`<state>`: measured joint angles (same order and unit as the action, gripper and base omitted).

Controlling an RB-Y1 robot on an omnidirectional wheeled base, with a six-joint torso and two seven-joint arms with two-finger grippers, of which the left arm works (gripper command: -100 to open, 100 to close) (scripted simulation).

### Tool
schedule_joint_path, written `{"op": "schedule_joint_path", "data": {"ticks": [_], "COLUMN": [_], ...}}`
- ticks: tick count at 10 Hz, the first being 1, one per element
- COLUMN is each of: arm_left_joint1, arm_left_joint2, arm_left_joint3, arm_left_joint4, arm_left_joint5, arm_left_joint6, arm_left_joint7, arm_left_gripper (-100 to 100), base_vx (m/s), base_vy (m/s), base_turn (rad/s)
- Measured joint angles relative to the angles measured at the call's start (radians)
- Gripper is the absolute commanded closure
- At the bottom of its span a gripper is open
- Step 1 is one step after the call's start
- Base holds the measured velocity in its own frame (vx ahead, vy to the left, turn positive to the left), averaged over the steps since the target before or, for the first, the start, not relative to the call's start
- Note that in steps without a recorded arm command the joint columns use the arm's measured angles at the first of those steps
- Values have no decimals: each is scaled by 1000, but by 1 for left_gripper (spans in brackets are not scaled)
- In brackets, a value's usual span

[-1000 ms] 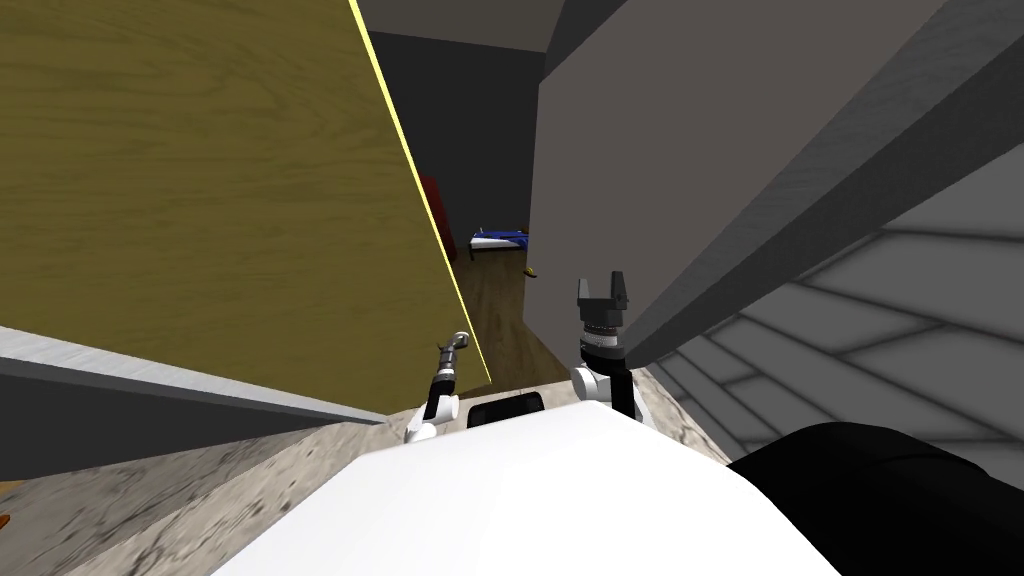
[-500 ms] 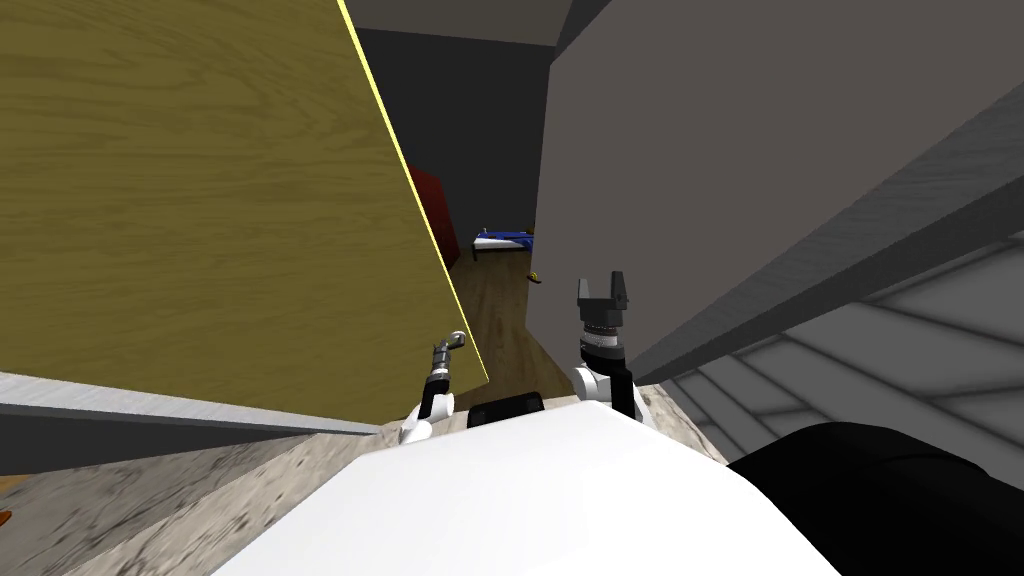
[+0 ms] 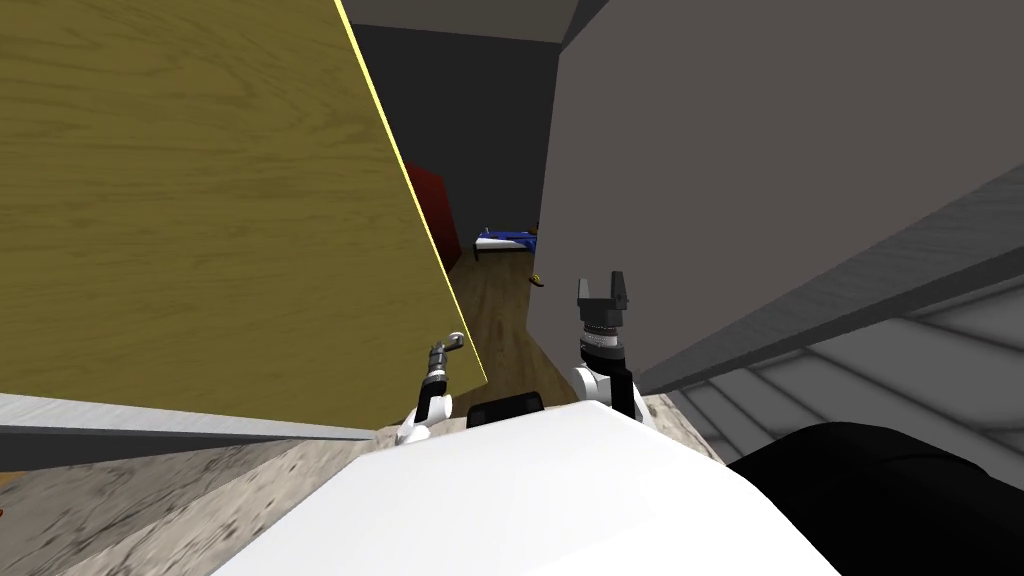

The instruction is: Push the door open

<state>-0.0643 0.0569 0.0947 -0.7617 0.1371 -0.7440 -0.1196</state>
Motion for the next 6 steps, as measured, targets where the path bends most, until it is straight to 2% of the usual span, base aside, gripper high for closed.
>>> {"op": "schedule_joint_path", "data": {"ticks": [1,3,4,5,6], "arm_left_joint1": [-17,-45,-31,-43,-31], "arm_left_joint2": [4,5,4,4,-1], "arm_left_joint3": [8,28,34,45,56], "arm_left_joint4": [29,86,57,75,53], "arm_left_joint5": [4,15,17,23,29], "arm_left_joint6": [-8,-43,-30,-37,-26], "arm_left_joint7": [-1,-5,-8,-11,-16], "arm_left_gripper": [100,100,100,100,100], "base_vx": [92,162,159,209,205], "base_vy": [-31,-54,-63,-66,-61], "base_turn": [29,59,90,75,78]}}
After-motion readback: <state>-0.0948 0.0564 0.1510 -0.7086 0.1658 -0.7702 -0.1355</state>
